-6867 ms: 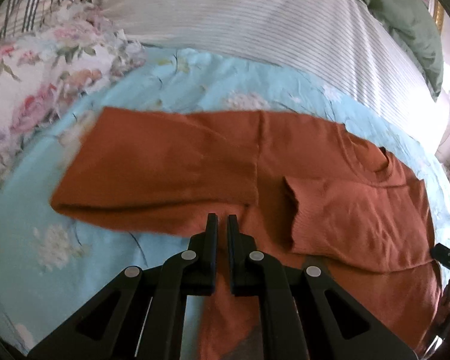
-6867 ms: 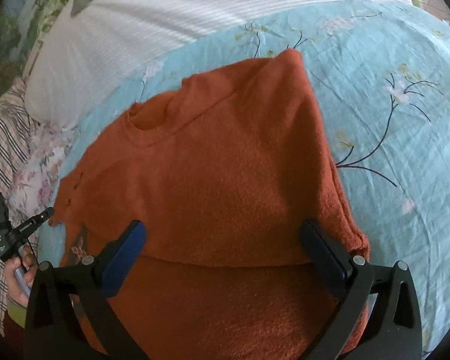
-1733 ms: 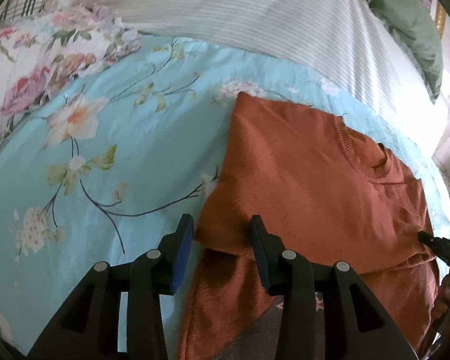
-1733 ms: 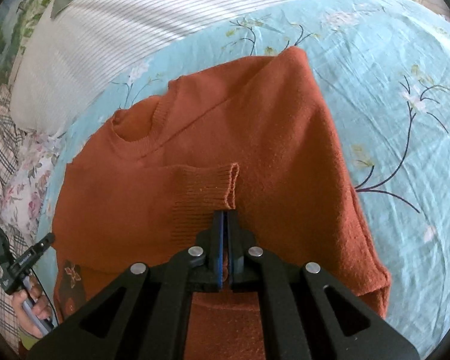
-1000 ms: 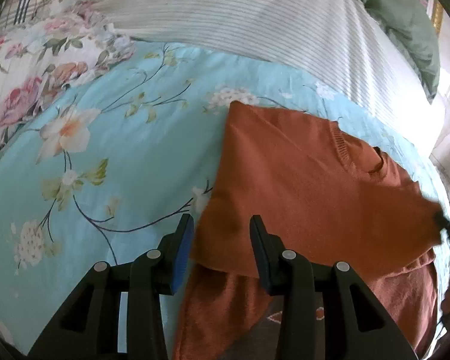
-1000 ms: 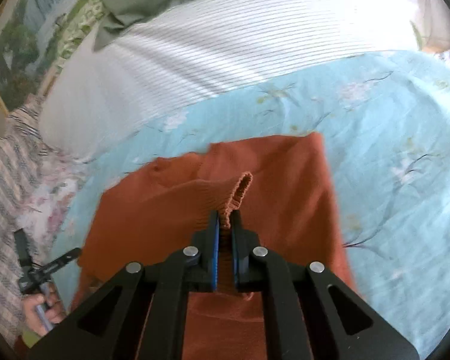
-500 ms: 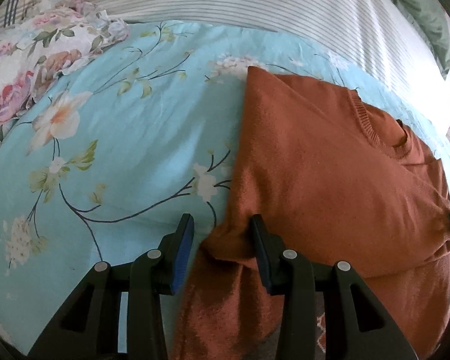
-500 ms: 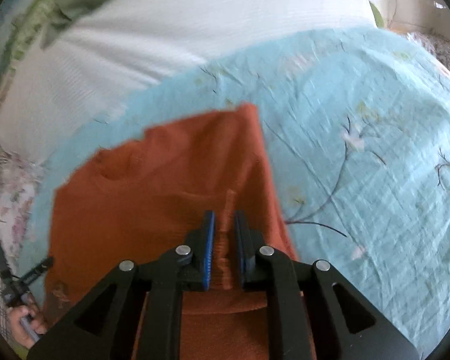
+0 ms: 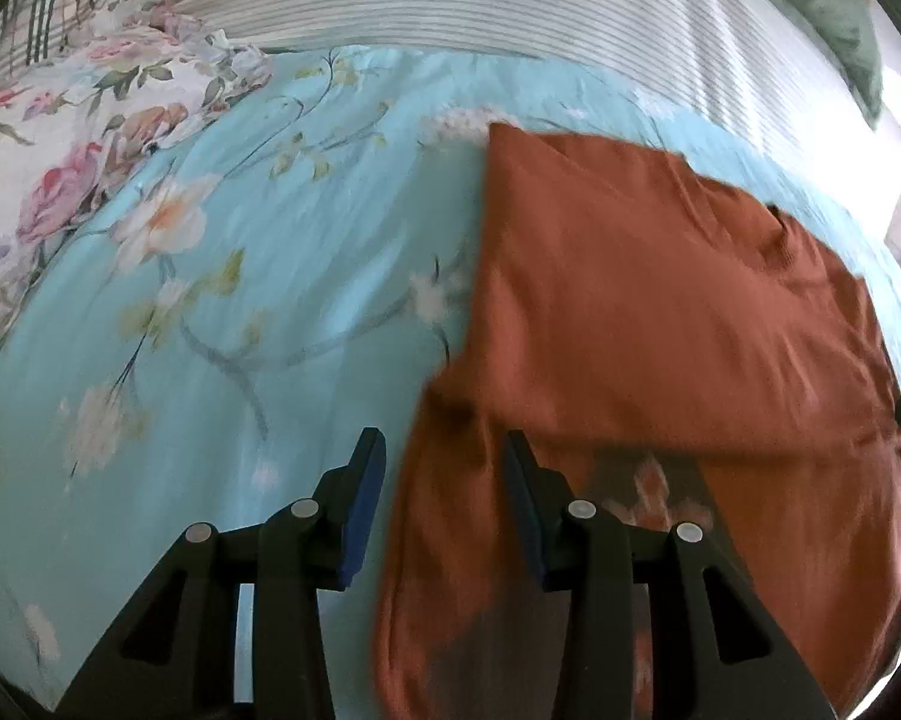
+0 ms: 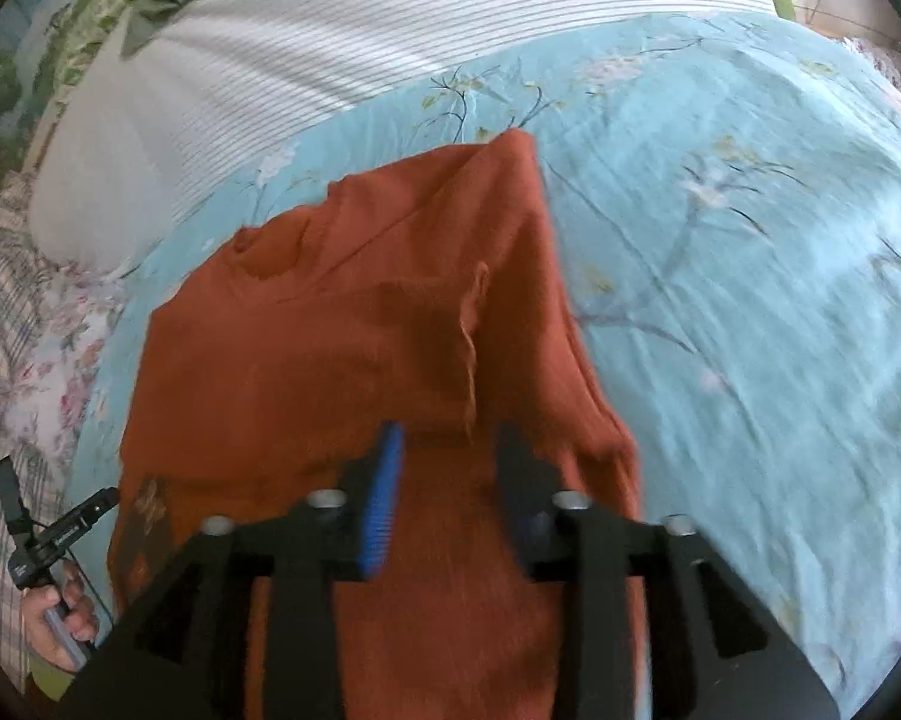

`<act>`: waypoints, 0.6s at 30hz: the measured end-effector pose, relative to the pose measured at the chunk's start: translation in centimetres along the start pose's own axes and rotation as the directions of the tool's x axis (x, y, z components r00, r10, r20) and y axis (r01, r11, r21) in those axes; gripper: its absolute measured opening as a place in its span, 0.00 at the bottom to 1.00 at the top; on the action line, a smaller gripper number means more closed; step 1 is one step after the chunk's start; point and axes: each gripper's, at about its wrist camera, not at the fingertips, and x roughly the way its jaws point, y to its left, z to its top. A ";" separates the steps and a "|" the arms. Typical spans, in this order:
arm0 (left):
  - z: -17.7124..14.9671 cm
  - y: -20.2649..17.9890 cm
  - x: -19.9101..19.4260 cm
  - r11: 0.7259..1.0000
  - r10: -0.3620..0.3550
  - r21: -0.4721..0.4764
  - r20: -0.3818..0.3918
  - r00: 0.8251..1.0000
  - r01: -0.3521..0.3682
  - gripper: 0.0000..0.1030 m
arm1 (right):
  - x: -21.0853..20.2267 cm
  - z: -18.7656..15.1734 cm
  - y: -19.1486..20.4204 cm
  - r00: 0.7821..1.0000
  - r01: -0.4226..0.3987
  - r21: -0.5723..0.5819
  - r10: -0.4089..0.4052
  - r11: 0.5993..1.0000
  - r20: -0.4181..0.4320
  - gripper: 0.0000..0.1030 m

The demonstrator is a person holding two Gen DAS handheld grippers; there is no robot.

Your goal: Fold small clothes

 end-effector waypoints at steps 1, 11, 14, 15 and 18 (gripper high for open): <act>-0.9 -0.2 -0.8 1.000 -0.012 0.006 -0.006 1.000 0.012 0.40 | -1.3 -1.1 -0.1 1.000 -0.002 -0.021 0.002 1.000 -0.003 0.42; -11.6 -3.6 -5.7 0.975 0.109 0.201 -0.043 0.993 -0.099 0.44 | -6.6 -10.2 -0.1 0.991 0.080 -0.199 -0.100 0.977 -0.092 0.52; -13.7 -1.8 -7.4 0.976 0.124 0.186 -0.043 0.991 -0.114 0.45 | -8.7 -13.0 -1.2 0.970 0.202 -0.261 -0.230 0.944 -0.081 0.56; -14.0 -1.0 -7.9 0.979 0.121 0.168 -0.045 0.992 -0.112 0.45 | -9.4 -13.4 -1.8 0.968 0.214 -0.257 -0.241 0.942 -0.075 0.56; -14.9 2.1 -9.8 0.987 0.135 0.097 -0.051 0.990 -0.129 0.45 | -11.4 -14.3 -3.4 0.971 0.215 -0.190 -0.231 0.958 -0.065 0.56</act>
